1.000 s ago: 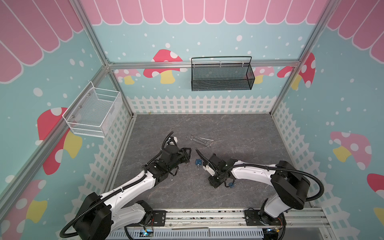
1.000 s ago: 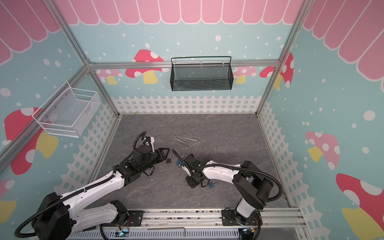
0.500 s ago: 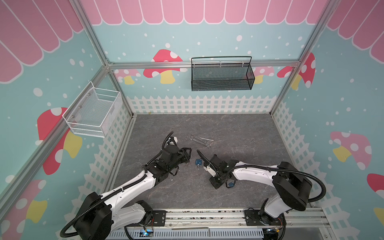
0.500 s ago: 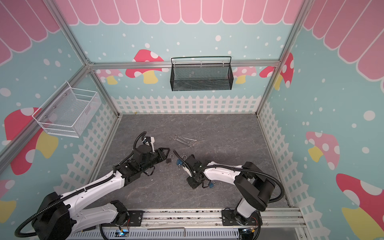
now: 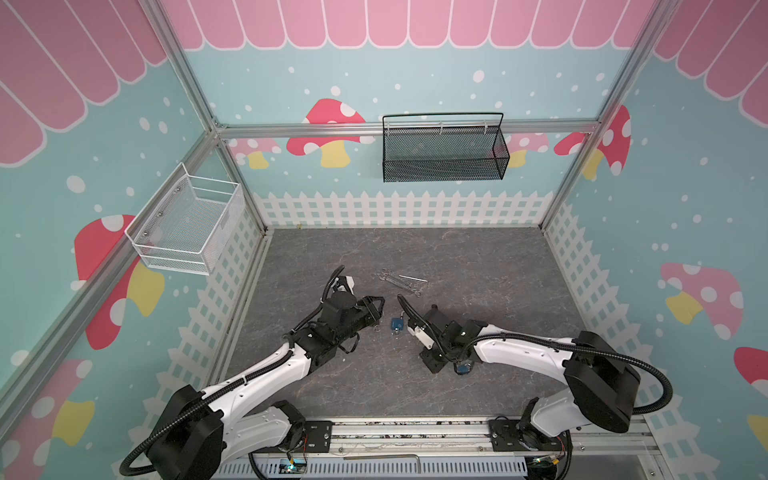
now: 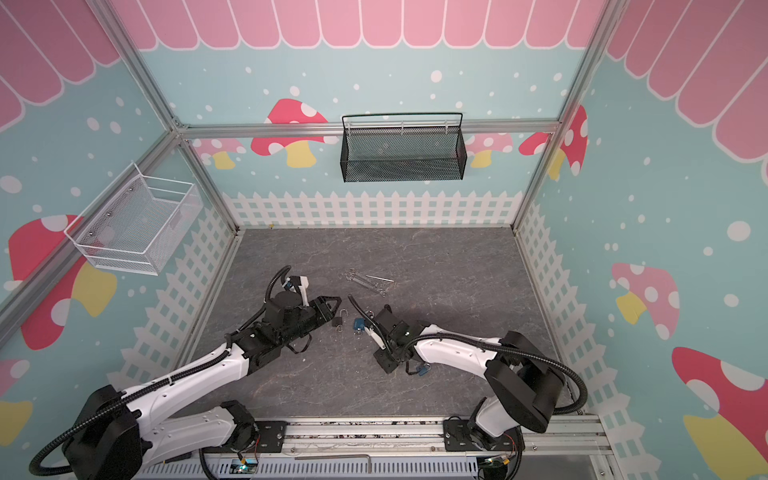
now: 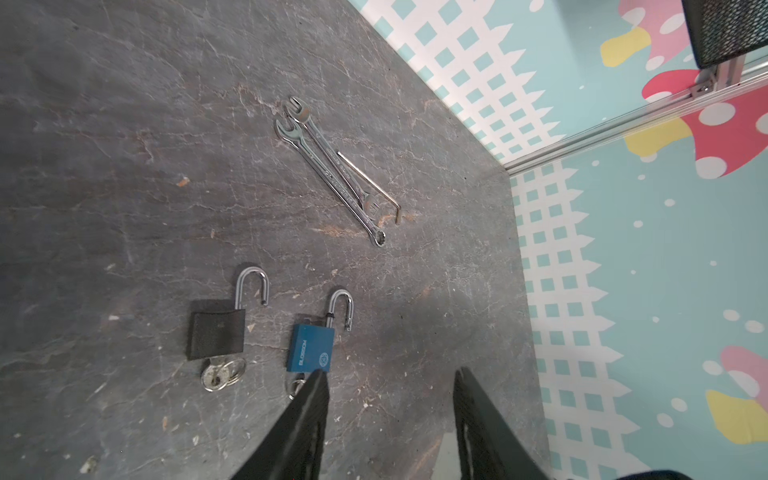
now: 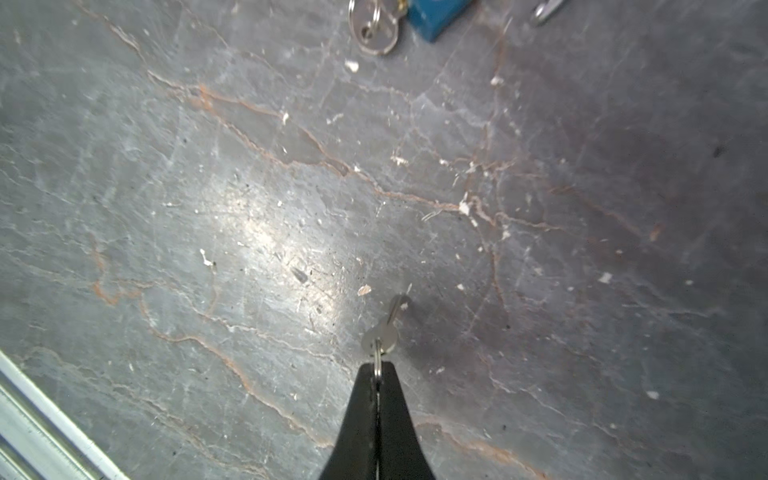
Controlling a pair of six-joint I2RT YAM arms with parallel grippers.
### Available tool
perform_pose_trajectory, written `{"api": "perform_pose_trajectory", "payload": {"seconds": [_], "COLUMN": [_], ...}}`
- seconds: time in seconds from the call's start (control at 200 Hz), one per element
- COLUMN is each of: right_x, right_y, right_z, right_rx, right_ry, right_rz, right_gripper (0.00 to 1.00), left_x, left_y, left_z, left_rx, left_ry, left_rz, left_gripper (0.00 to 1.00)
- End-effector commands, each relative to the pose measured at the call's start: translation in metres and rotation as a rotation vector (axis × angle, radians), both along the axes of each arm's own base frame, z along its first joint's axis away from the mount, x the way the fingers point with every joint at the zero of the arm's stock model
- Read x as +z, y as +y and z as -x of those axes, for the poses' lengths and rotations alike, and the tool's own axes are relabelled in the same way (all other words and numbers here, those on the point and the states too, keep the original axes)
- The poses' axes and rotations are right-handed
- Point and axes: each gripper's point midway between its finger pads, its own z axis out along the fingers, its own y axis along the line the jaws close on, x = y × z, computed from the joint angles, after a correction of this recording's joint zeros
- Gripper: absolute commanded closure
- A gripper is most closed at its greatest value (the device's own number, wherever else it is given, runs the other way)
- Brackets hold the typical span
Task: Unlock with the key
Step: 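Lift the key with the right gripper while the left gripper turns upward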
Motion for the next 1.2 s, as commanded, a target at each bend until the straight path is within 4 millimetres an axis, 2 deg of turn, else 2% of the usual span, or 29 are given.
{"api": "perform_pose_trajectory", "payload": {"seconds": [0.0,0.22,0.47,0.63,0.7,0.901,1.026,1.196], "right_x": [0.019,0.063,0.121,0.159,0.169,0.189,0.191,0.184], "right_y": [0.002,0.016,0.043,0.06,0.068,0.082,0.09,0.09], "right_z": [-0.016,-0.036,-0.06,-0.077,-0.082,-0.089,-0.089,-0.086], "right_rx": [0.012,-0.016,-0.074,-0.084,-0.083,-0.081,-0.062,-0.058], "right_ry": [-0.095,-0.164,-0.19,-0.259,-0.261,-0.28,-0.264,-0.251], "right_rz": [-0.038,-0.201,-0.442,-0.56,-0.595,-0.687,-0.715,-0.719], "right_gripper": [1.0,1.0,1.0,1.0,1.0,1.0,1.0,1.0], "left_x": [0.014,0.026,0.044,0.044,0.044,0.052,0.059,0.065], "left_y": [-0.002,-0.006,-0.018,-0.025,-0.028,-0.038,-0.043,-0.043], "left_z": [0.003,0.004,-0.003,-0.011,-0.015,-0.023,-0.026,-0.028], "left_rx": [0.031,0.073,0.136,0.178,0.194,0.214,0.215,0.245], "left_ry": [0.018,0.057,0.139,0.195,0.211,0.245,0.245,0.229], "left_rz": [0.149,0.335,0.631,0.712,0.754,0.844,0.866,0.913], "left_gripper": [0.51,0.51,0.49,0.43,0.42,0.33,0.28,0.3]}}
